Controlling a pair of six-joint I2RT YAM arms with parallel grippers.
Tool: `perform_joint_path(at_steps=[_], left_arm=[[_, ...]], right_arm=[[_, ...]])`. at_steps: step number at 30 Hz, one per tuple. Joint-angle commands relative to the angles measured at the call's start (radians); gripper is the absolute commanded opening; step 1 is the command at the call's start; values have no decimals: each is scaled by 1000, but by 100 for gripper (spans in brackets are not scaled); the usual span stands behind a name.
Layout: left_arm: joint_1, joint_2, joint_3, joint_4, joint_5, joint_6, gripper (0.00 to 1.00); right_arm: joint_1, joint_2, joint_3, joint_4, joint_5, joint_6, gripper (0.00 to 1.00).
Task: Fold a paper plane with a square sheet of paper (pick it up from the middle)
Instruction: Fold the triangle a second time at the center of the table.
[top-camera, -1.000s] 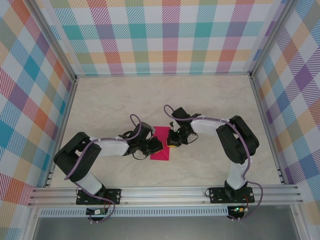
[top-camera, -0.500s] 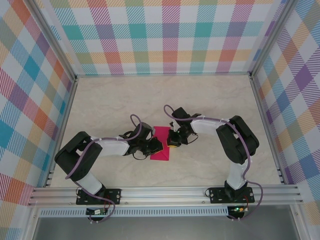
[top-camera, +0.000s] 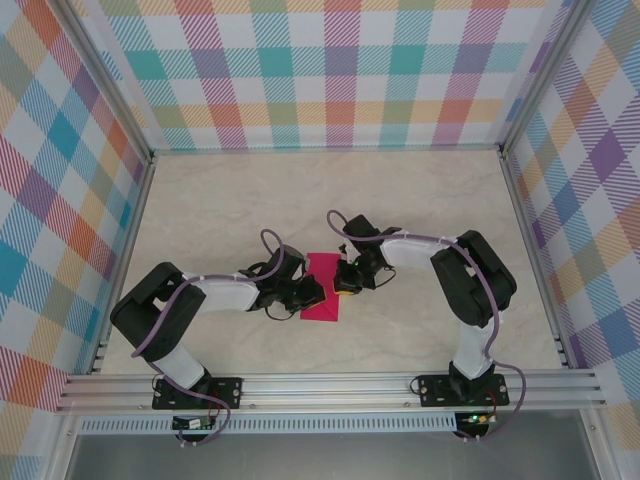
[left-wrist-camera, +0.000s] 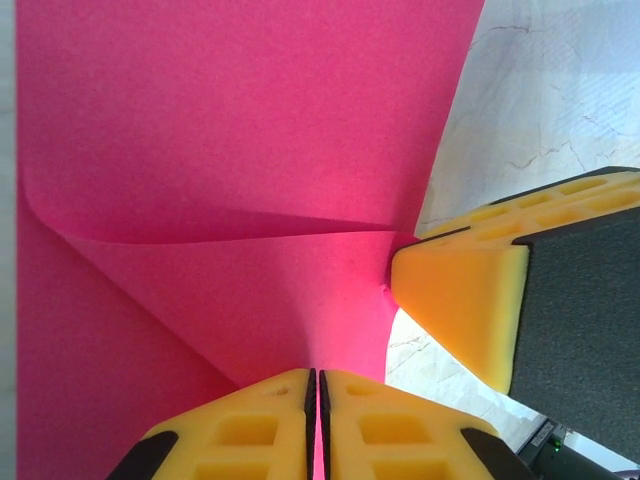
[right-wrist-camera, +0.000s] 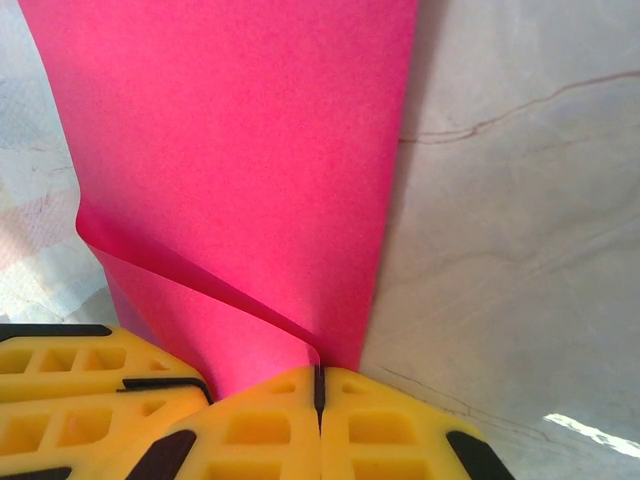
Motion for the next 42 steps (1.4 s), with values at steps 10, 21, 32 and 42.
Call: perform_joint_path(at_steps=[10,21,32,42], left_arm=[[-19,36,18,-54,-26,28,12],[-22,40,19,-115,-39,43,12],[-23,39,17,-132,-58,40,11],[-24,36,19,-140,-63,32,11]], right_arm=[[3,8,19,-29,15,-5,5],[3,-75,37,-72,60,2,20],[10,-91,26,-46,2,3,15],[18,15,58,-27,-49,-30,11]])
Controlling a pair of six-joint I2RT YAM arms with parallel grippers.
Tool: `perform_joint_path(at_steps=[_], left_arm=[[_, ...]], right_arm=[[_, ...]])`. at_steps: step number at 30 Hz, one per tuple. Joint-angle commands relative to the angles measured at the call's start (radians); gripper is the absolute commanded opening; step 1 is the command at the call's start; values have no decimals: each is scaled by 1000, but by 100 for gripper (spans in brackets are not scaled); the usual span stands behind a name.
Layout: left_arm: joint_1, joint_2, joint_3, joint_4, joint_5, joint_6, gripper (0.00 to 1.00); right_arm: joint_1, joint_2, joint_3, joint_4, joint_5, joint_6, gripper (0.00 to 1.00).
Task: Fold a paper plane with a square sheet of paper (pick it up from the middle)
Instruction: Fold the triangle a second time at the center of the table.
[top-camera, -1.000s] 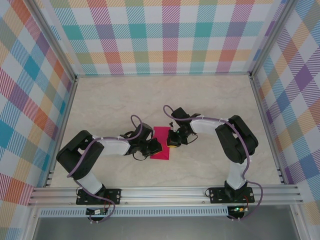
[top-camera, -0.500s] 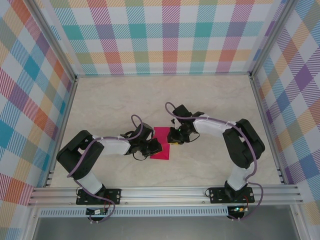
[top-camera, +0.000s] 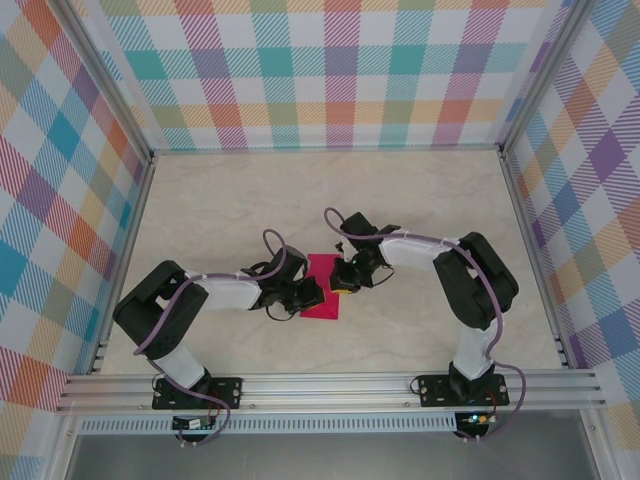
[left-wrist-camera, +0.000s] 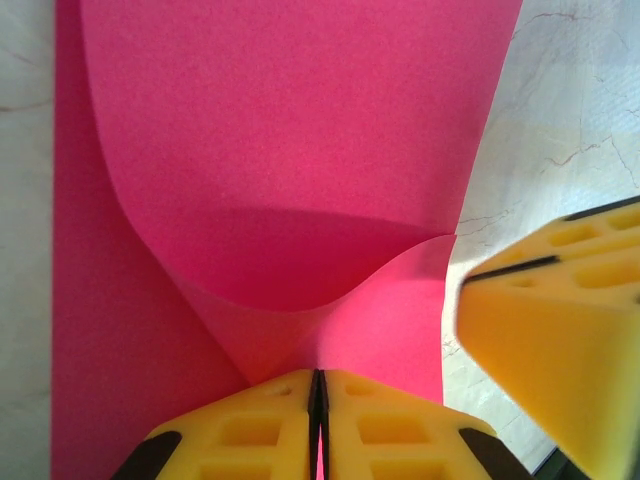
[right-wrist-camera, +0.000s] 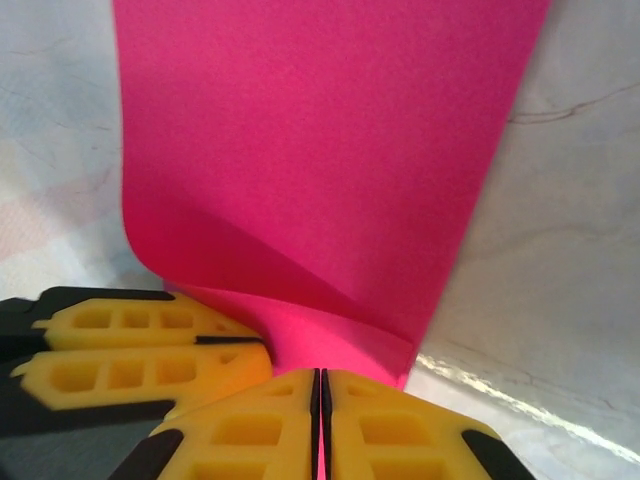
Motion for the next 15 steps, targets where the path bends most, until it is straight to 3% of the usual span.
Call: perform_joint_path(at_steps=[1,10,15], left_arm=[[-17,16,1,-94,-39,7,11],[-17,-64,58,-84,-31,7,11],[-15,-71,97,-122,-104,21,12]], right_arm=[[6,32,28,-2,-27,-28,11],[6,76,10,-66,82,-100,9],[6,92,18,-86,117,-127,8]])
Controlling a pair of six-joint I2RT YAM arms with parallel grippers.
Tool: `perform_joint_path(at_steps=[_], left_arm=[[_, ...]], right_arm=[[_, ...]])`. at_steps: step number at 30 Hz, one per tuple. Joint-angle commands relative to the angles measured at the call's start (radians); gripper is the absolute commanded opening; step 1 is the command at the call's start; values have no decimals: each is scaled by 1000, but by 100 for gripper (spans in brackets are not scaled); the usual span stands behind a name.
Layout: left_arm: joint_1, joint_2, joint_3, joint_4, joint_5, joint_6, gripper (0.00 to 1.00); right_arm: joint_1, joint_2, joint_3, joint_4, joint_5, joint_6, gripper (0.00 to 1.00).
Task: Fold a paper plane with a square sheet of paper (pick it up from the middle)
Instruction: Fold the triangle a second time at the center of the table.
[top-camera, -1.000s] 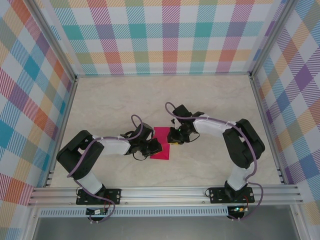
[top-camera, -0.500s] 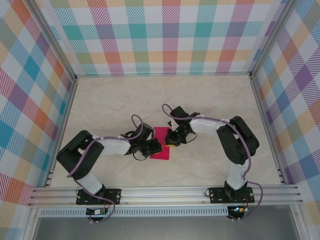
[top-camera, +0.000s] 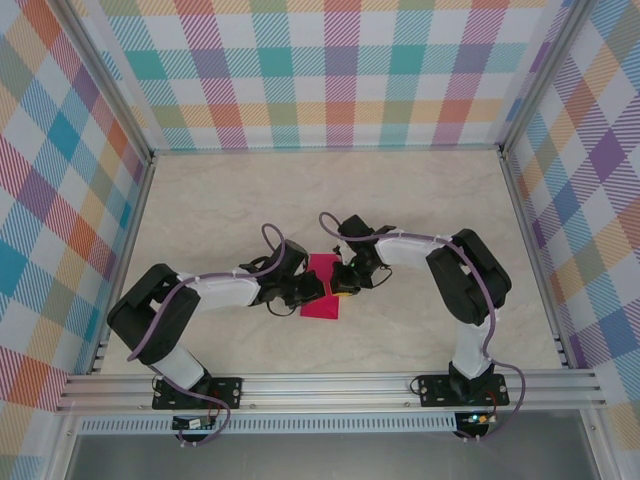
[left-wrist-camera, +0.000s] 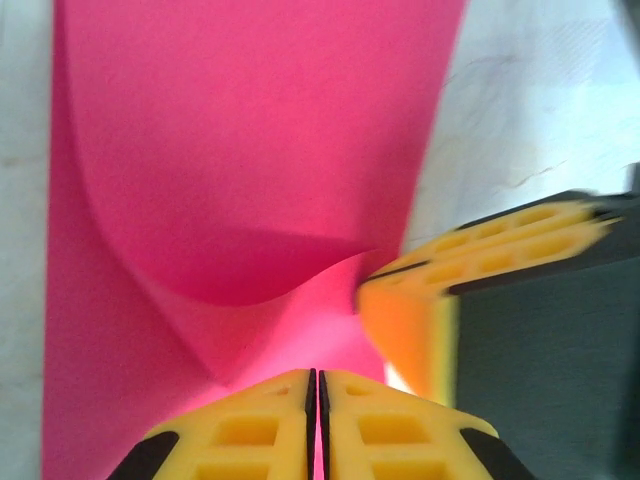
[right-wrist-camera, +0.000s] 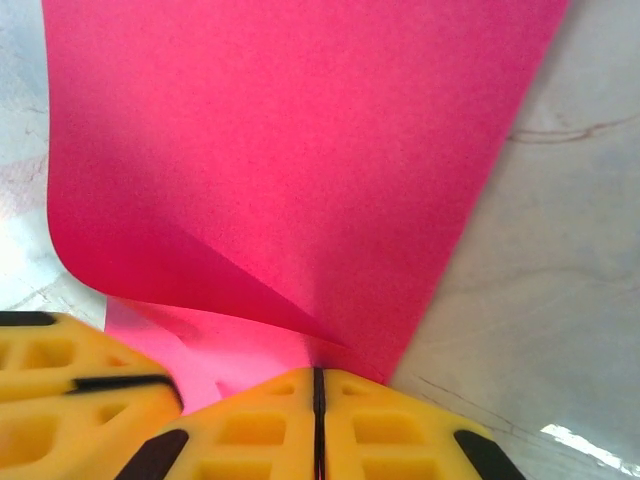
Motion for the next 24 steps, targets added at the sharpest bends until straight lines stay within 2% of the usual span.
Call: perform_joint_path(at_steps=[1,6,12,24], left_arm=[[-13,-17,36,-48,-70,21,12],[-12,25,25,-54,-109,3,12],[-10,40,8,-67,-207,-25,11],[6,67,-46,-92,-240,-44,11]], right_arm=[[1,54,2,-60,86,-44,8],[1,61,4,-58,82,-43,8],[1,71,-7,-51,90,-37,7],[0,68,-24,-51,113,-34,7]])
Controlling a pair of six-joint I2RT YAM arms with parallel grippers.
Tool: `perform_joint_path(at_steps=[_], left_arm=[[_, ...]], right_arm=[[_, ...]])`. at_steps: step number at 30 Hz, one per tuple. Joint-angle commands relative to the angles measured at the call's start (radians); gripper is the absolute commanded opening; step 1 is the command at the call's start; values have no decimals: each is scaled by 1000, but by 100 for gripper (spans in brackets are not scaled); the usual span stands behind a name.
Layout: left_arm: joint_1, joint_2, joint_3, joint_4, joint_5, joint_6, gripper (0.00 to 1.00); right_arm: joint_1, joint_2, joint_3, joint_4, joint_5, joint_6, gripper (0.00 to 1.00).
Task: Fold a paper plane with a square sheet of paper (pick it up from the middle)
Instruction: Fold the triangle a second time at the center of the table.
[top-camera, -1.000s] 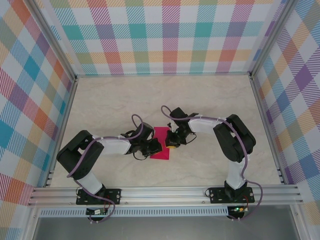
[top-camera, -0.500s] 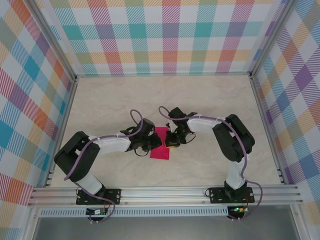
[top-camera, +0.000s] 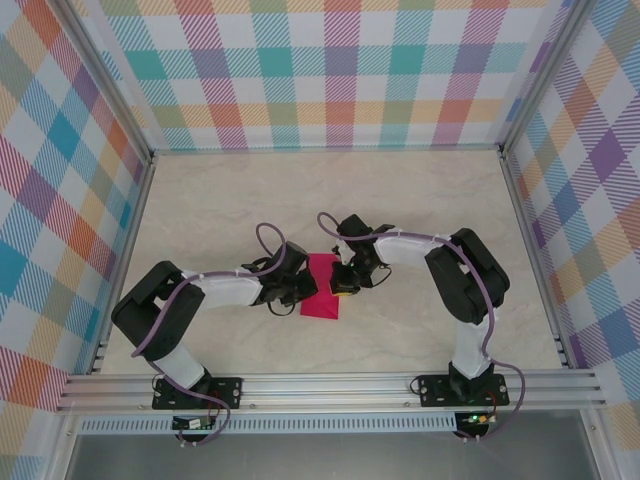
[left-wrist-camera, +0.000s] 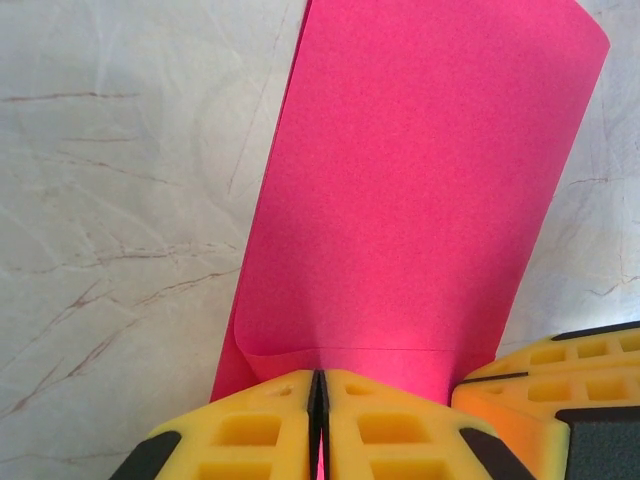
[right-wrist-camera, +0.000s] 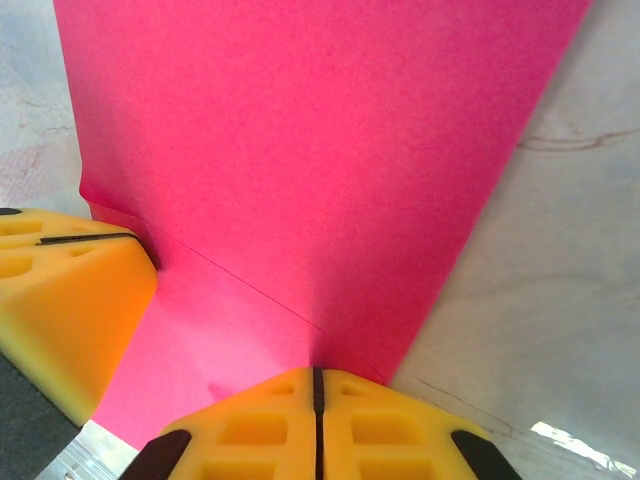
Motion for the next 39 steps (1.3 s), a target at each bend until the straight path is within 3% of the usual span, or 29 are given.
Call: perform_joint_path(at_steps=[1,8,16,21,27,33,39], left_arm=[[9,21,-35,-94,-64,-8,11],[64,-74,-32,-171,-101,17,11],[64,-132,-3,-64,88,112,12],[41,-118,-18,20,125,90,11],[33,-18,18,21,127,80,9],[33,19,15,-32,52,64,7],[33,60,-5,-79,40,49,6]], right_arm=[[-1,57,-39,-34,112,-14,7],[-1,56,-42,-32,115,-16,7],[-1,56,-36,-25,98,-13,7],[-1,58,-35,-25,95,-11,7],[-1,57,-39,-21,88,-9,7],[-1,42,-25,1,33,-19,7],[-2,-40,13,24,-32,-25,8]])
